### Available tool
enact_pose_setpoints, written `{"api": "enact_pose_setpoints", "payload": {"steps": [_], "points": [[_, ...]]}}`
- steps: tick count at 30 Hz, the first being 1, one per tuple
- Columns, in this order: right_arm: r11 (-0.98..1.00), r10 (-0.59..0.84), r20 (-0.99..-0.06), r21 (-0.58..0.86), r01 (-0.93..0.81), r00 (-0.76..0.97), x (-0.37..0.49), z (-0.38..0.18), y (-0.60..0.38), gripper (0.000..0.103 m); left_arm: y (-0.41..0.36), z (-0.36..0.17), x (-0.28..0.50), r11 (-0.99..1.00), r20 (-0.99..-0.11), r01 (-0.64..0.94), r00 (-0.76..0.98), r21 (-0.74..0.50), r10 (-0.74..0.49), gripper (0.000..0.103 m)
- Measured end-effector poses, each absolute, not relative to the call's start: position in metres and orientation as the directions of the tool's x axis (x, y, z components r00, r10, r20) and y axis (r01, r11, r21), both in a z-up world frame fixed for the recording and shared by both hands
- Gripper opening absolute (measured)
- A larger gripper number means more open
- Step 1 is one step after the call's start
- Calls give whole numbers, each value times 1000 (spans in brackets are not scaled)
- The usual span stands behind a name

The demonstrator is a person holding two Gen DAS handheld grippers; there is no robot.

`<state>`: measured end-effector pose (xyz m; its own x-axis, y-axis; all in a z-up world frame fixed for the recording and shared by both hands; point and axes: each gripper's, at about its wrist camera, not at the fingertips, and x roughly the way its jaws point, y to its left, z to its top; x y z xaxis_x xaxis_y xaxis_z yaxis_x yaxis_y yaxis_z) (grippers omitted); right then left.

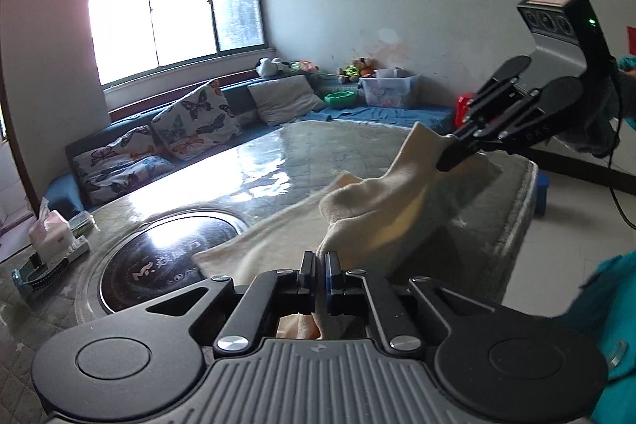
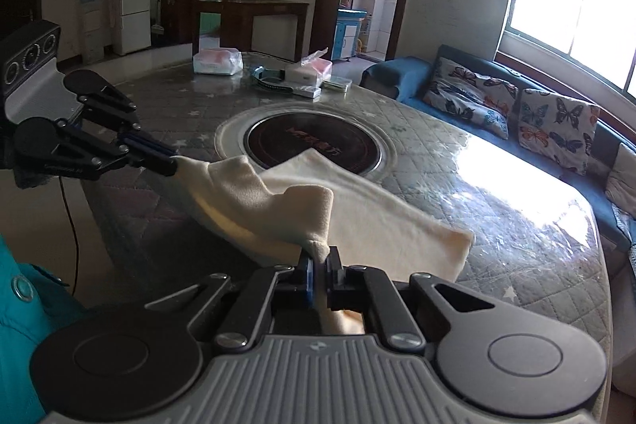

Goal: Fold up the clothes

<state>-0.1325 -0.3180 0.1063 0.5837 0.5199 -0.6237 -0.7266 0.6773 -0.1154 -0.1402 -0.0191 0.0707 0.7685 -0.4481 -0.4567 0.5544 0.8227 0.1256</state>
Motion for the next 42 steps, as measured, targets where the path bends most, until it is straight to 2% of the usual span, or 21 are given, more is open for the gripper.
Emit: {"api": "enact_pose_setpoints", "payload": {"steps": [6, 12, 19, 24, 25, 29, 33, 37, 42], "points": [[683, 507, -617, -137, -717, 601, -90, 112, -304, 5, -21, 75, -93, 864, -449, 477, 815, 162, -366, 5], [699, 484, -621, -149, -699, 616, -23, 112, -287, 5, -22, 69, -19, 921, -477, 357, 844, 155, -246, 5], [787, 406, -651, -107, -607, 641, 53, 64, -263, 5, -41, 20, 65, 958, -573, 236, 813, 163, -103, 5], [855, 338, -683, -64, -514, 648, 84, 18, -261, 9, -39, -6, 91, 972, -625, 172, 780, 157, -37, 5], [866, 328, -684, -58, -497, 651, 86, 13, -264, 12, -37, -6, 90, 975, -626, 163, 779, 150, -34, 6], [900, 317, -654, -21, -436, 686, 81, 20, -288, 13, -30, 7, 81, 982, -615, 152, 787, 110, -53, 8], [902, 325, -631, -16, -430, 705, 66, 33, -305, 13, -39, 26, 65, 977, -598, 206, 790, 55, -133, 8], [896, 342, -652, 9, -443, 677, 61, 25, -306, 13, -58, 27, 70, 961, -625, 276, 749, -9, -220, 8], [923, 320, -669, 61, -379, 671, 72, 10, -314, 12, -67, 8, 89, 961, -666, 277, 715, -5, -210, 9]]}}
